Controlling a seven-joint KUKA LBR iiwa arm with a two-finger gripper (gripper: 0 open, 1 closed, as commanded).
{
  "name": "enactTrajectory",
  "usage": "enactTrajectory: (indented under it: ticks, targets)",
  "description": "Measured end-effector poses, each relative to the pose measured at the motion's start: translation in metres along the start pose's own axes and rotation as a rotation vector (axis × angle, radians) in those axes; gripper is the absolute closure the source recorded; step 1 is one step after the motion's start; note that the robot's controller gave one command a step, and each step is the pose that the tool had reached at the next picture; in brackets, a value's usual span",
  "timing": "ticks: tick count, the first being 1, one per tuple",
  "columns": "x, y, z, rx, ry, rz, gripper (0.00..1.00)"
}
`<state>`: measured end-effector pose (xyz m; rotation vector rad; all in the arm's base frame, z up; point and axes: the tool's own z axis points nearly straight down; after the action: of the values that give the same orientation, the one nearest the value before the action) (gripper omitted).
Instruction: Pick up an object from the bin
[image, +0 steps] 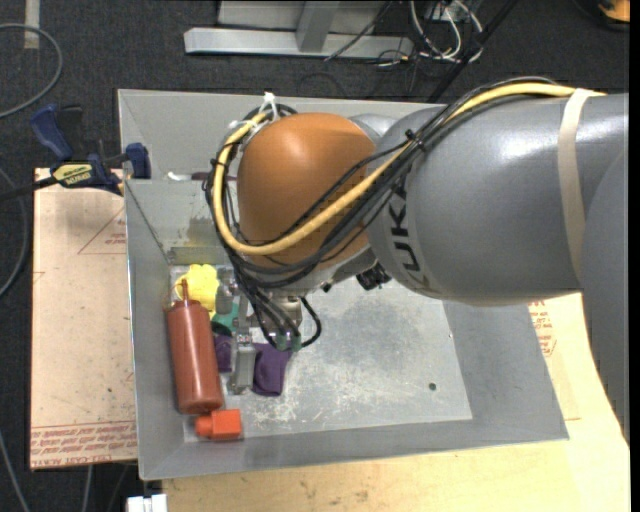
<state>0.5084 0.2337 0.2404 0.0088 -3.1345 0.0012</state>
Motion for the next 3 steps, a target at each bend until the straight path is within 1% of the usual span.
enactTrajectory:
  ticks: [1,2,3]
  targets:
    - [-0.002,-0.001,-0.005,-0.002,-0.007,0.005,0.00]
    - [0.002,-0.016,0.017,-0.007,-0.015,-0.039,0.00]
    - [-0.004,-0.079,0.068,-0.003,-0.007,0.130,1.00]
